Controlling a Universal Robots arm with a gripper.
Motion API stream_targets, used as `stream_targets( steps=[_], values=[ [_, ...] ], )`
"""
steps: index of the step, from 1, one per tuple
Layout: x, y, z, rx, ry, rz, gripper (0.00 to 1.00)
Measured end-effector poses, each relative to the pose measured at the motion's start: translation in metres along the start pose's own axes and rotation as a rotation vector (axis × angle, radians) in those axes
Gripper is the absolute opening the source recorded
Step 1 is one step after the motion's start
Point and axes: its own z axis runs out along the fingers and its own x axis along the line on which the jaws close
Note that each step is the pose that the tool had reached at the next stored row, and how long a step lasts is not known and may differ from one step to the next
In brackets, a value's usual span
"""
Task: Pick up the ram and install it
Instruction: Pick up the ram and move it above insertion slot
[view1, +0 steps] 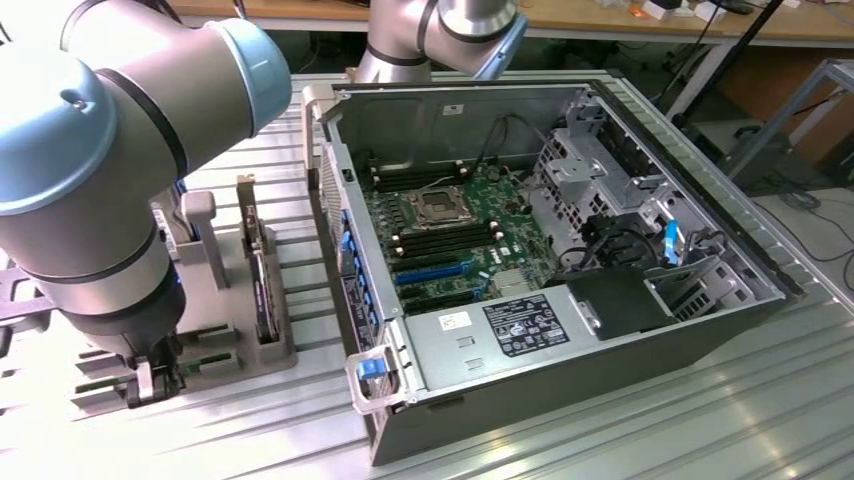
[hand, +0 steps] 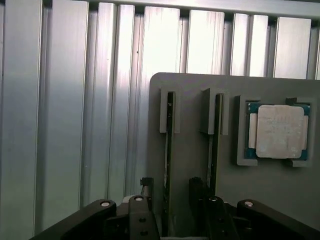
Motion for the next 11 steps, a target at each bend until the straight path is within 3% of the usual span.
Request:
stream_targets(
  steps=[3, 4, 7, 9, 11],
  values=[
    [0.0000, 0.0001, 0.0005, 0.0000, 0.0000, 0.000, 0.40],
    [0.0000, 0.0001, 0.0006, 0.0001, -0.0001, 0.000, 0.33],
    [0.0001, 0.0001, 0.0008, 0.0001, -0.0001, -0.001, 0.32],
    [0.0001, 0.0001, 0.0008, 0.0001, 0.0000, -0.001, 0.18],
    [0.0001, 0.0002, 0.0010, 0.0002, -0.0001, -0.001, 0.17]
  ],
)
